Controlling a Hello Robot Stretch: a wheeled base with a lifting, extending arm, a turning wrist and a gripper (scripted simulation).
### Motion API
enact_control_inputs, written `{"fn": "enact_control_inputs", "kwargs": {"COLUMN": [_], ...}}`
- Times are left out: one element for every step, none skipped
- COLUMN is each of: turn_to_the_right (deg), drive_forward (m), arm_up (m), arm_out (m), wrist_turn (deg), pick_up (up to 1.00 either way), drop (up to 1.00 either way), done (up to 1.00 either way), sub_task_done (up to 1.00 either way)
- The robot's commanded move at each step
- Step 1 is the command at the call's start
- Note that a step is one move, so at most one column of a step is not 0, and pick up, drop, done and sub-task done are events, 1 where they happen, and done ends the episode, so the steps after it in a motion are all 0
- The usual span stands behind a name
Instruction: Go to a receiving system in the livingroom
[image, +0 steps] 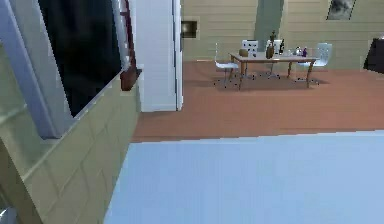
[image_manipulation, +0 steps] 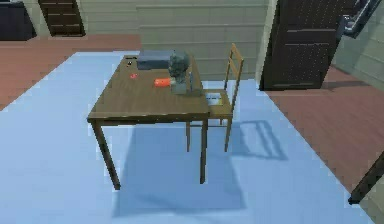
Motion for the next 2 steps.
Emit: {"fn": "enact_control_inputs", "kwargs": {"turn_to_the_right": [-27.0,0.0], "drive_forward": [0.0,0.0], "arm_up": [0.0,0.0], "arm_out": [0.0,0.0], "wrist_turn": [0.0,0.0], "pick_up": [0.0,0.0], "drop": [0.0,0.0], "done": [0.0,1.0], "sub_task_done": [0.0,0.0]}}
